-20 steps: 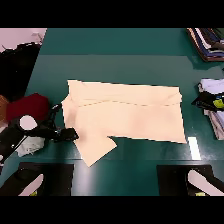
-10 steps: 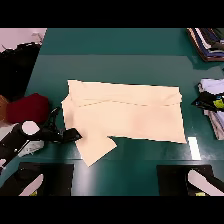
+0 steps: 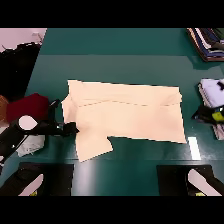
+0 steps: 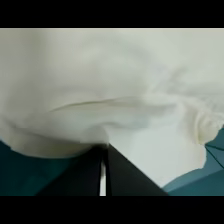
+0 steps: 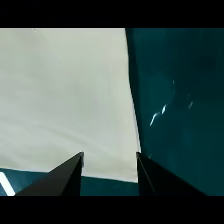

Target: Fold the shirts.

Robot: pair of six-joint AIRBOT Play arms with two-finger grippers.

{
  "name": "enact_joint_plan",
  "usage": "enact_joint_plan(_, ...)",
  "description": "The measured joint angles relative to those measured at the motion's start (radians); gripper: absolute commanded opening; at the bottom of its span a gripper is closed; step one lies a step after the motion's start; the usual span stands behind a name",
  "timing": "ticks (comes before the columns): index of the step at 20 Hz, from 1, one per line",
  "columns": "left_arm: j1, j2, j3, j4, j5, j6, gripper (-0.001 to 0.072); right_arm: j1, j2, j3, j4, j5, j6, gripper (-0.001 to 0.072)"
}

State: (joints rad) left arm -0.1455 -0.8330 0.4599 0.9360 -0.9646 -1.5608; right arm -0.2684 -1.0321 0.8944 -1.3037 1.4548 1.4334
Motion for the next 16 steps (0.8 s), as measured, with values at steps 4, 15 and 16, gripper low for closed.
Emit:
enact_joint_plan(4,0.0,0.0,0.043,0.0,-0.023,0.026,0.0026,-0.13,0.065,-0.233,-0.004,0.007,-0.002,0.0499)
enact_joint_plan(15,0.0,0.0,0.059,0.002,-0.033,0.047,0.0024,-0.207,0.092,-0.418,0.177,-0.164,-0.021,0.0018)
enact_joint_plan(16,0.0,0.0,0.06,0.006,-0.037,0.047,0.0023,-0.195,0.092,-0.41,0.179,-0.169,-0.021,0.0018)
